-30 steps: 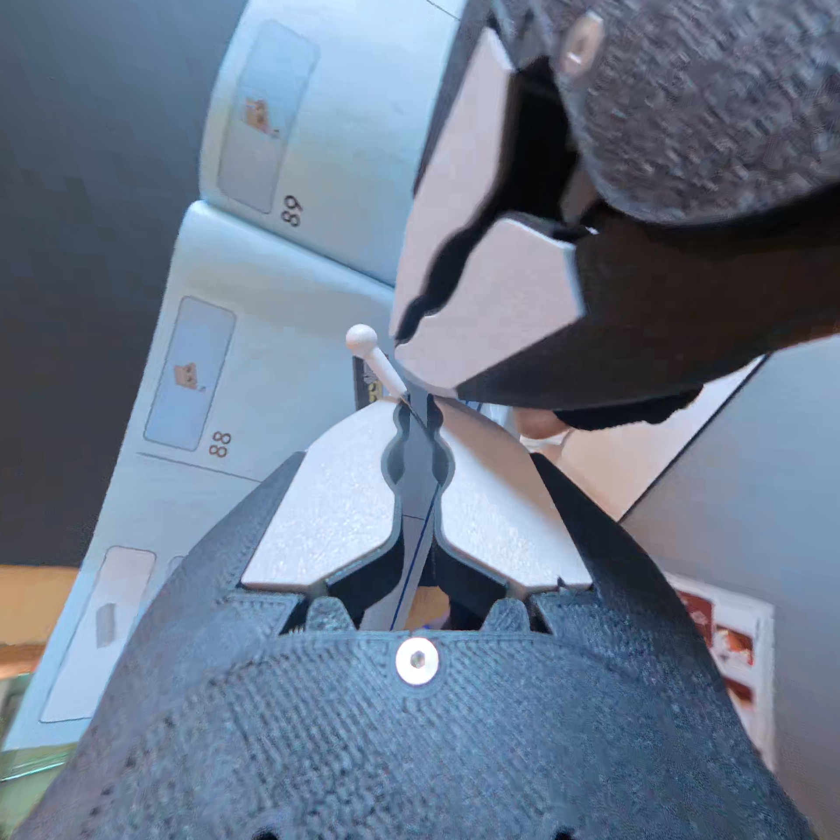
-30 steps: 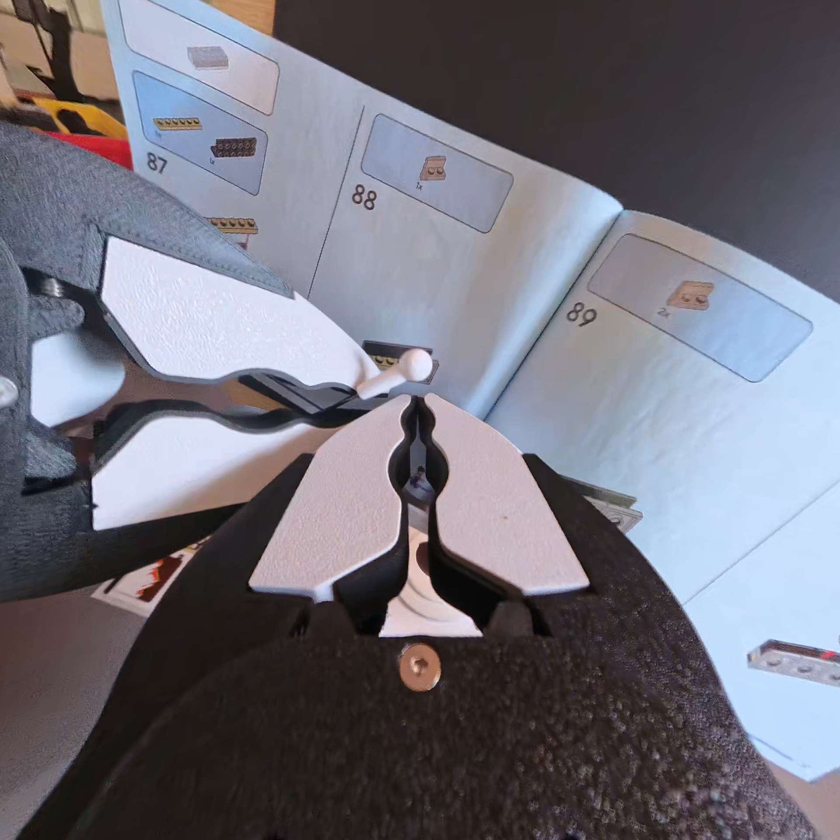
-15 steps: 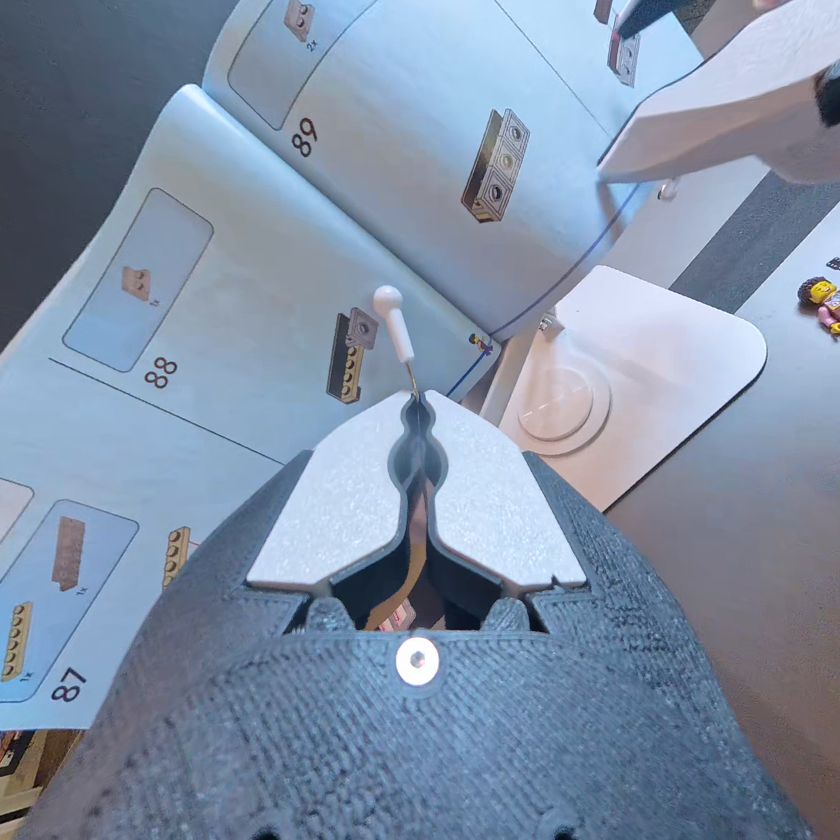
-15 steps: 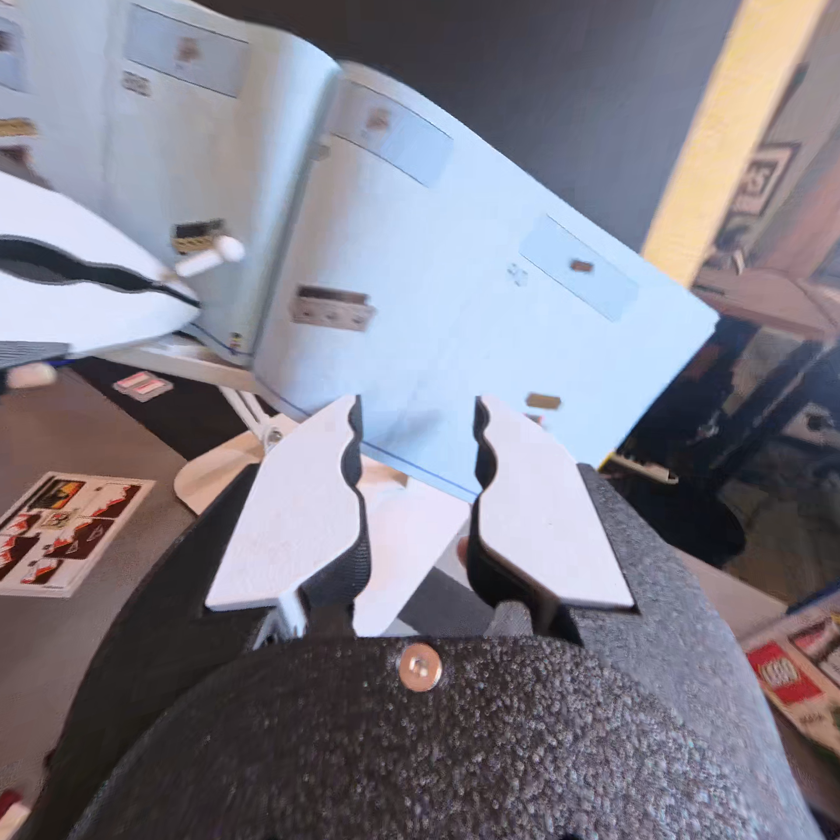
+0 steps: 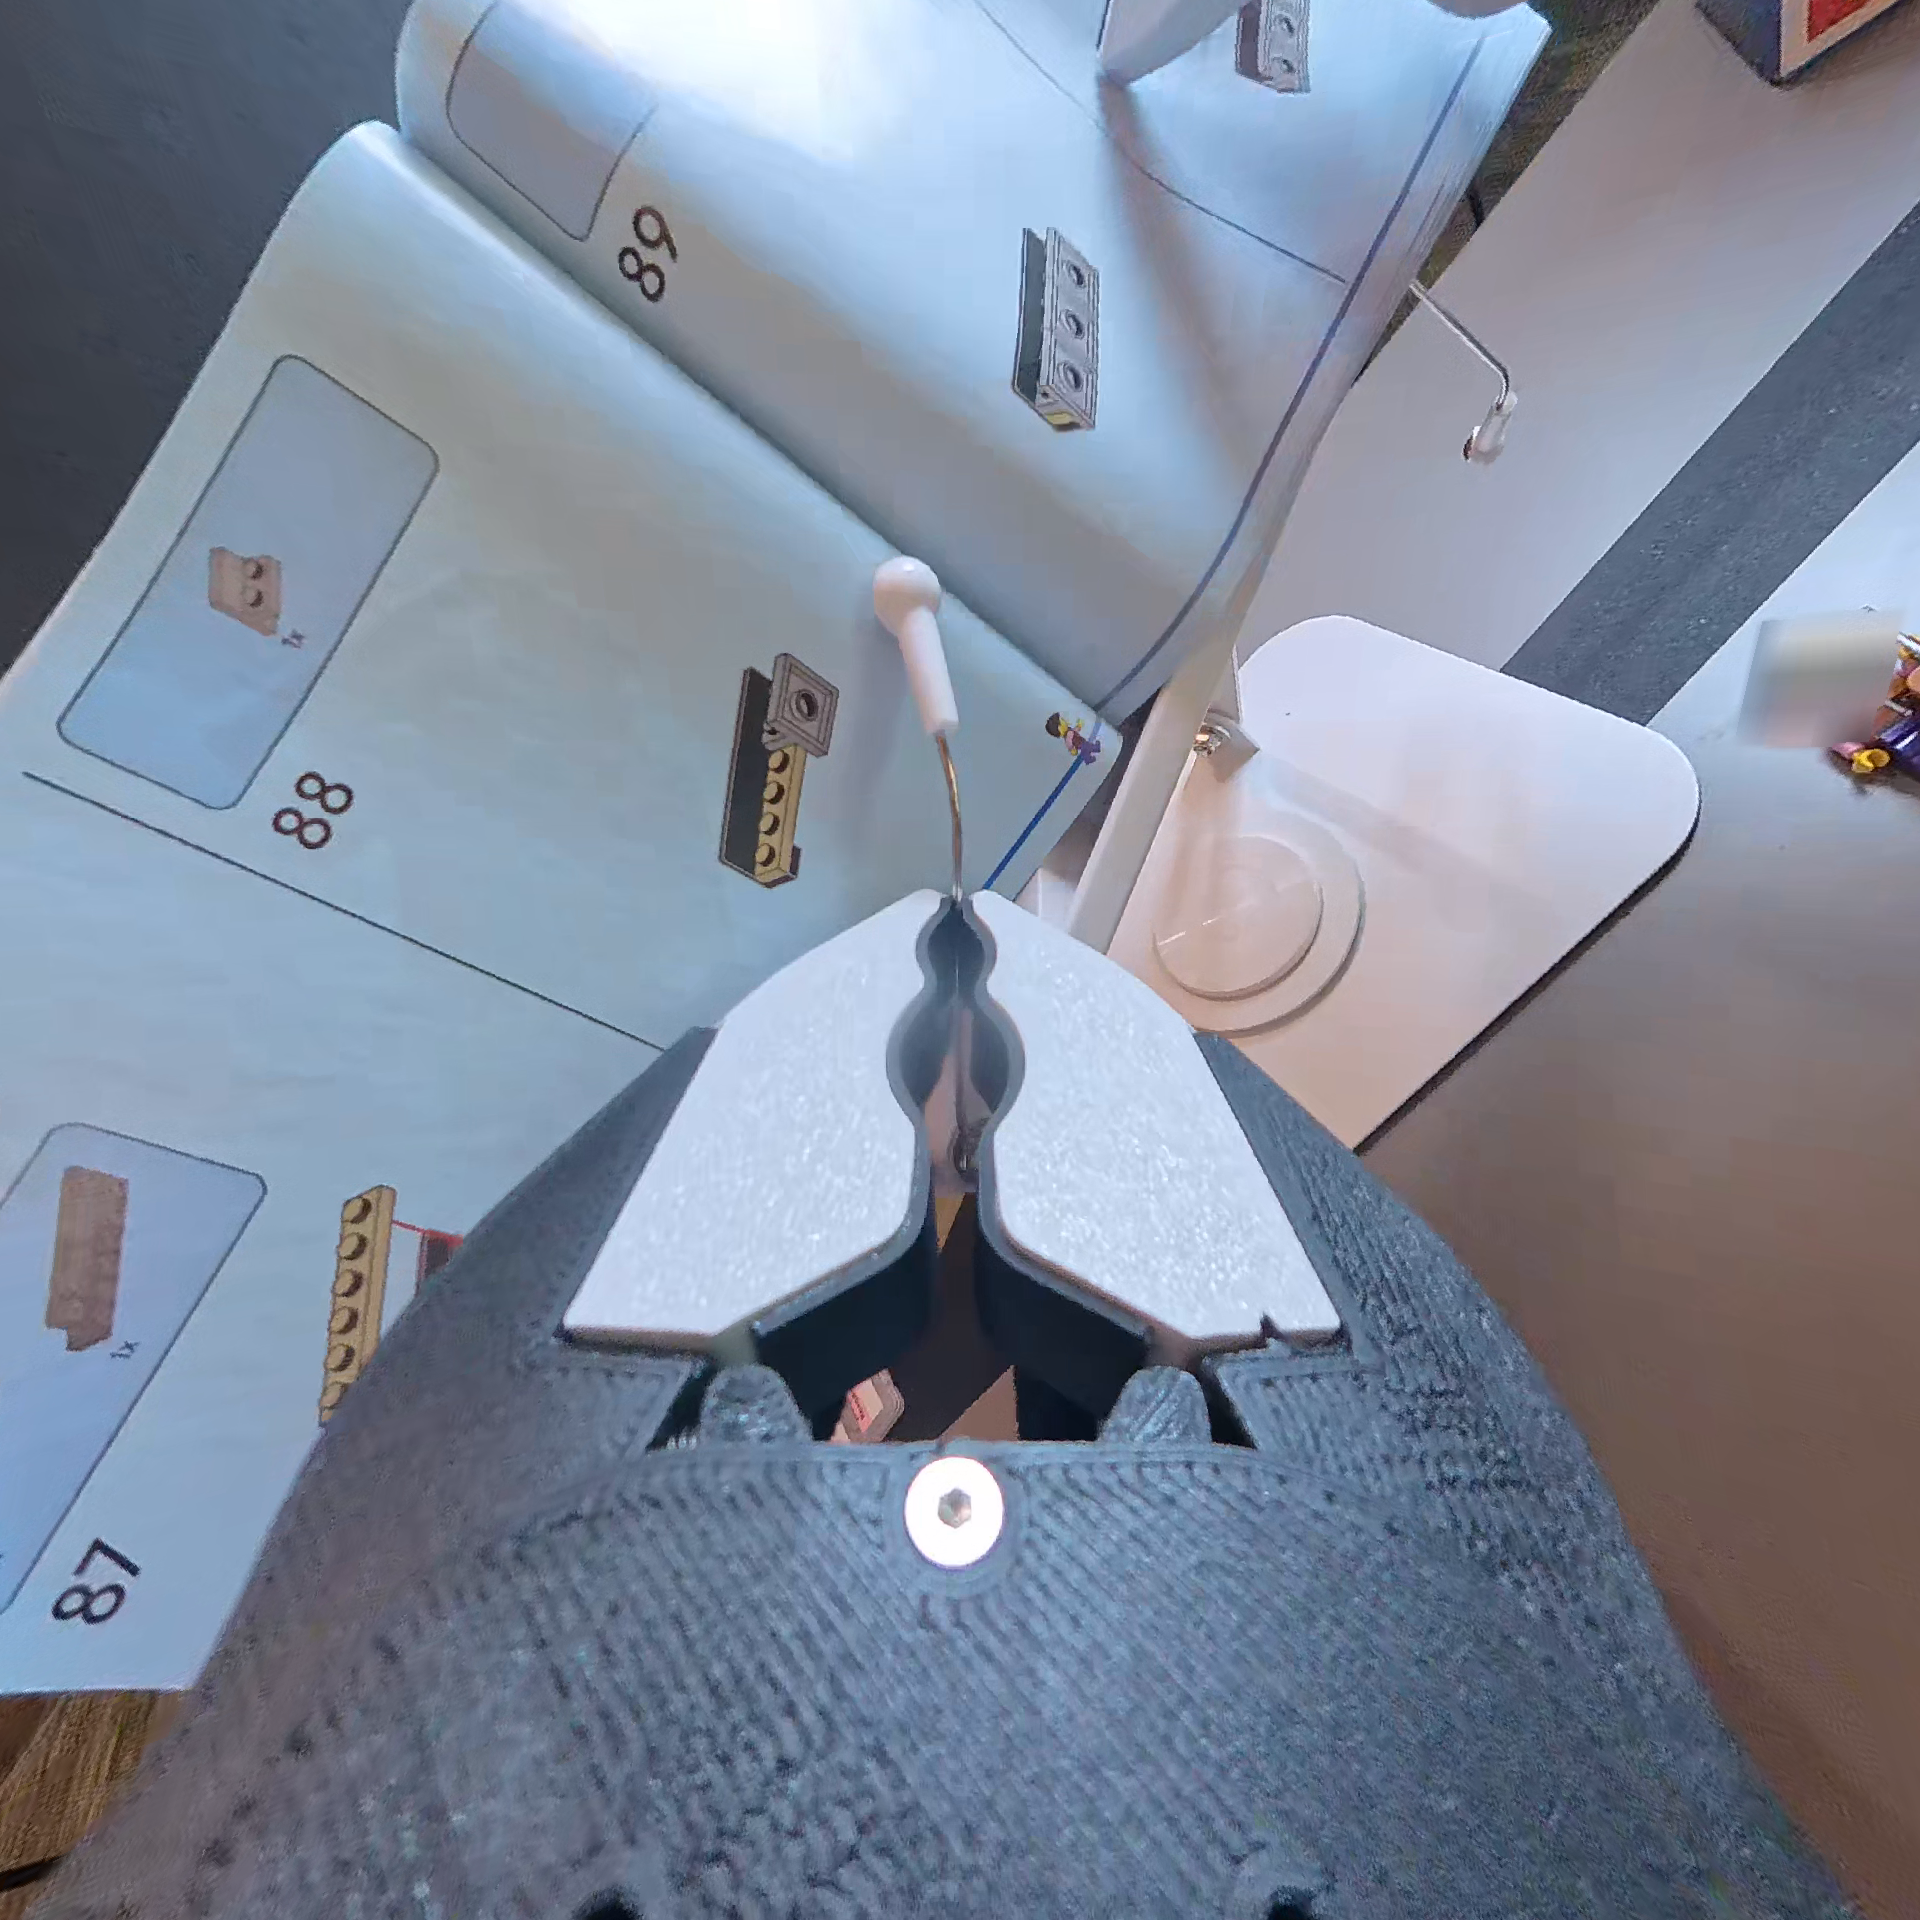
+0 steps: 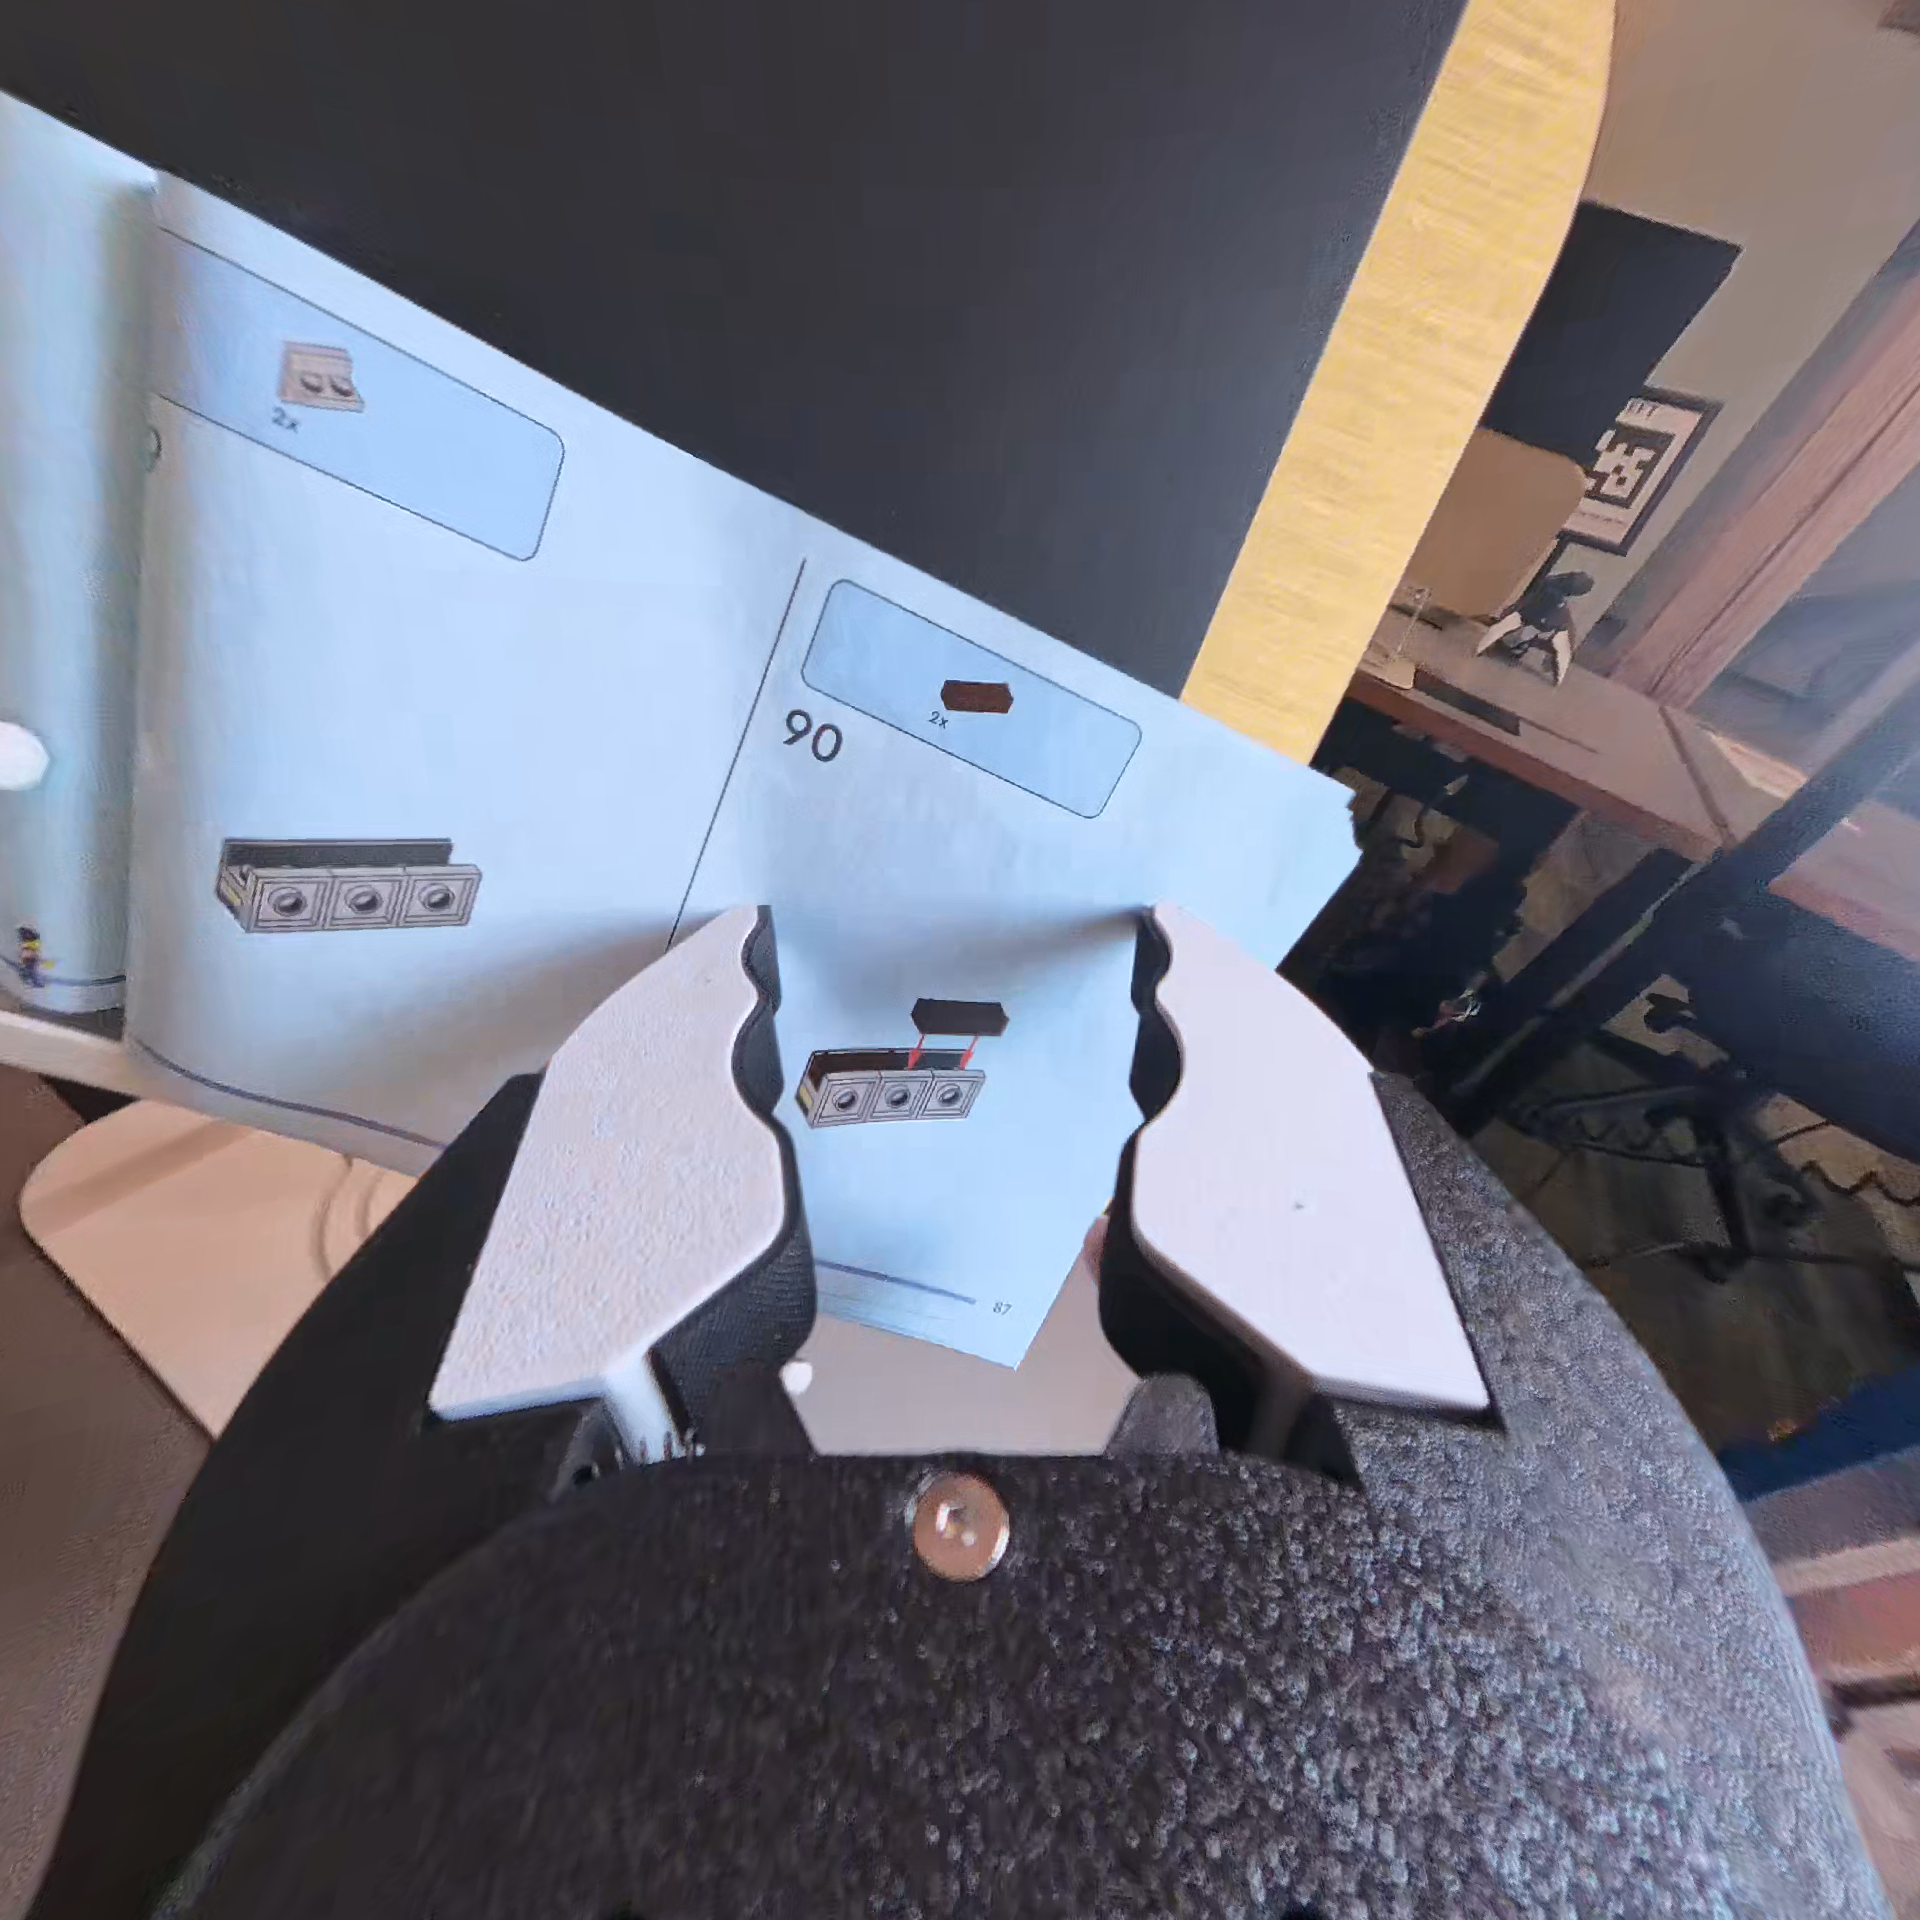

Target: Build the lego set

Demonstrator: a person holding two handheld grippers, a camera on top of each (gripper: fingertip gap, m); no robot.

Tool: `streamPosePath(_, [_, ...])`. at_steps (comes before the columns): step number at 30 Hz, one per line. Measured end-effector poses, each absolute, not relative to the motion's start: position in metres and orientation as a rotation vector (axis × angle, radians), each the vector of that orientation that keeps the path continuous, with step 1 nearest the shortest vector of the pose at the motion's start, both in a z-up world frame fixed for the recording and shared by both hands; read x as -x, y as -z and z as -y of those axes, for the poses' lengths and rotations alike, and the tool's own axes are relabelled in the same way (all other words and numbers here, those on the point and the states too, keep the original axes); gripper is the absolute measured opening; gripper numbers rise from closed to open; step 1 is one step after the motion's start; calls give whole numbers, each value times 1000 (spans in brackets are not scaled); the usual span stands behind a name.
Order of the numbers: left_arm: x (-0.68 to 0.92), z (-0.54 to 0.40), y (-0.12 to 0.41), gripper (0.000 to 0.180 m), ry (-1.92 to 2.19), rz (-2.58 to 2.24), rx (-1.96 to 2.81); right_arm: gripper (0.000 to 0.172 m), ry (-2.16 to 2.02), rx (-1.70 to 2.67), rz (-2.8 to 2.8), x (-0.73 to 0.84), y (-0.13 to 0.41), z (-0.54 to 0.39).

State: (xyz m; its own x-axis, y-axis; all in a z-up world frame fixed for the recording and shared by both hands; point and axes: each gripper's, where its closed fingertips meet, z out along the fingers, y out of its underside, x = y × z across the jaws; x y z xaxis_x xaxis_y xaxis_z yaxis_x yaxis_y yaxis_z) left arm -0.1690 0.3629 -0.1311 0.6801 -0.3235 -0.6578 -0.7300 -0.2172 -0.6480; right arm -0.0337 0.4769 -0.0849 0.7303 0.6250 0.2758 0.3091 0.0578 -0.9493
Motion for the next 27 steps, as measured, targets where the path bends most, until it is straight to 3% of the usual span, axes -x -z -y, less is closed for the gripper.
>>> streamPosePath(6, [169, -362, 131, 0, -469, -822, 1795, 76, -452, 1584, 662, 22, 75, -492])
streamPosePath(8, [168, -362, 131, 0, -468, -822, 1791, 93, -564, 1652, 626, 18, 85, -499])
streamPosePath(10, [168, -362, 131, 0, -472, -819, 1783, 96, -708, 1686, 603, 16, 91, -504])
streamPosePath(13, [168, -362, 131, 0, -474, -819, 1778, 59, -889, 1672, 637, 17, 91, -501])
streamPosePath(17, [168, -362, 131, 0, -465, -827, 1775, 18, -774, 1598, 734, 5, 72, -505])
streamPosePath(21, [168, -363, 131, 0, -470, -843, 1761, 8, -632, 1496, 866, 8, 46, -510])
streamPosePath(27, [167, -365, 130, 0, -483, -841, 1757, 16, -618, 1457, 858, 16, 41, -524])
